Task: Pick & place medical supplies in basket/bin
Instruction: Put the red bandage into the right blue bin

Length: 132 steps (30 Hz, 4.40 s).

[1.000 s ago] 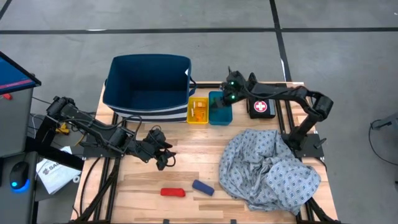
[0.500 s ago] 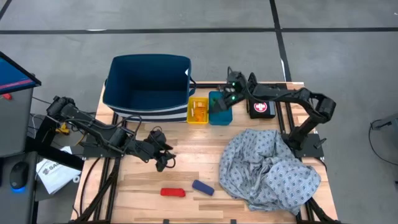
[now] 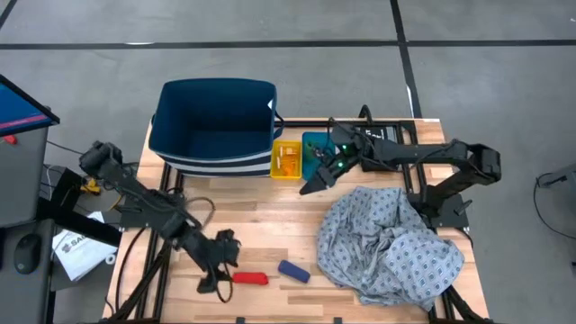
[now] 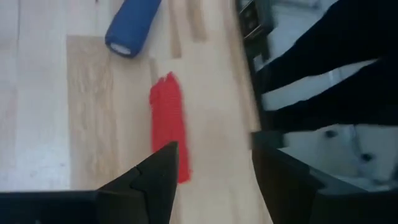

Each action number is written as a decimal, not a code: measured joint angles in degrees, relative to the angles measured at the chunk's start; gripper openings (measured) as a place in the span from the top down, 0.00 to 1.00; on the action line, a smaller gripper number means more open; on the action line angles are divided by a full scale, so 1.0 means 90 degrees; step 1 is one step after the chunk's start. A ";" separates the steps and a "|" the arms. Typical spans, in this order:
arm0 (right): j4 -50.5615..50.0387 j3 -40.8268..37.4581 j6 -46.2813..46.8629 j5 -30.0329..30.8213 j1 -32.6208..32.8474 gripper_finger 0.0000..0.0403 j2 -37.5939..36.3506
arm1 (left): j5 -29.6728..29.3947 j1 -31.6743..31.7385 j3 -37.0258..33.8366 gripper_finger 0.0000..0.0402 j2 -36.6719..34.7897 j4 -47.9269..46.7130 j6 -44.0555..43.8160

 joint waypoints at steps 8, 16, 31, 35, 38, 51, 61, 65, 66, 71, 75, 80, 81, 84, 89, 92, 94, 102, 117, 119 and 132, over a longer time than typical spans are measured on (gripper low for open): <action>0.0010 0.0000 0.0260 0.1130 0.0404 0.50 -0.0493 | -0.0041 0.0231 0.0308 0.52 0.1488 0.0184 0.0683; 0.0023 0.0000 0.0399 0.1367 0.0523 0.50 -0.0665 | -0.0075 0.0219 0.0319 0.52 0.2408 0.0734 0.0702; 0.0062 0.0000 0.0313 0.1389 0.0693 0.50 -0.0660 | -0.0794 0.0289 0.0317 0.76 0.2621 0.0783 -0.0037; 0.0102 0.0000 0.0212 0.1390 0.0696 0.50 -0.0697 | -0.1247 0.0618 0.0295 0.79 0.2534 0.0722 -0.0042; 0.0244 -0.0002 0.0162 0.1397 0.0696 0.50 -0.0762 | -0.1464 0.0933 0.0294 0.77 0.2360 0.0745 0.0137; 0.0293 -0.0010 -0.1087 0.1748 0.0642 0.50 -0.1679 | -0.2012 0.2632 0.0294 0.76 0.0333 0.2481 0.1568; 0.0502 0.0000 -0.2195 0.2458 0.0676 0.50 -0.2152 | -0.1496 0.3365 0.0308 0.76 -0.0313 0.5447 0.1870; 0.0772 0.0000 -0.2226 0.2459 0.0700 0.48 -0.2049 | -0.1494 0.3479 0.0306 0.76 -0.0309 0.5758 0.1864; 0.0817 0.0002 -0.2228 0.2522 0.0699 0.47 -0.2002 | -0.1494 0.3501 0.0305 0.76 -0.0306 0.5833 0.1863; 0.1292 0.0000 -0.2244 0.2765 0.0560 0.40 -0.1745 | -0.1500 0.3509 0.0304 0.76 -0.0309 0.6192 0.1867; 0.1768 0.0000 -0.2241 0.2764 0.0444 0.37 -0.1449 | -0.1514 0.3509 0.0304 0.76 -0.0239 0.6249 0.1863; 0.2370 -0.0002 -0.2175 0.2484 0.0387 0.37 -0.1061 | -0.1617 0.3509 0.0304 0.76 -0.0243 0.6288 0.1860; 0.2550 0.0001 -0.2173 0.2429 0.0387 0.37 -0.1001 | -0.1636 0.3509 0.0304 0.76 -0.0243 0.6285 0.1860; 0.2735 0.0059 -0.2182 0.2383 0.0392 0.37 -0.0833 | -0.1659 0.3509 0.0304 0.76 -0.0243 0.6290 0.1845; 0.2785 0.0385 -0.2229 0.2226 0.0392 0.37 -0.0487 | -0.1659 0.3509 0.0304 0.76 -0.0243 0.6210 0.1838; 0.2787 0.0626 -0.2259 0.2172 0.0390 0.37 -0.0248 | -0.1659 0.3509 0.0304 0.76 -0.0243 0.6174 0.1838; 0.2741 0.0770 -0.2306 0.2119 0.0378 0.37 -0.0112 | -0.1659 0.3509 0.0304 0.76 -0.0243 0.6071 0.1838; 0.2157 0.1122 -0.2320 0.1936 0.0348 0.41 0.0091 | -0.1661 0.3509 0.0304 0.76 -0.0243 0.5921 0.1835; 0.2140 0.1114 -0.2502 0.1916 0.0351 0.78 0.0028 | -0.1652 0.3509 0.0319 0.71 -0.0261 0.5690 0.1832; 0.2102 0.1106 -0.2513 0.1915 0.0348 0.78 0.0028 | -0.1662 0.3482 0.0328 0.68 -0.0268 0.5497 0.1704; 0.2069 0.1139 -0.2435 0.1884 0.0232 0.78 -0.0026 | -0.1613 0.3141 0.0260 0.54 -0.0197 0.3091 0.1547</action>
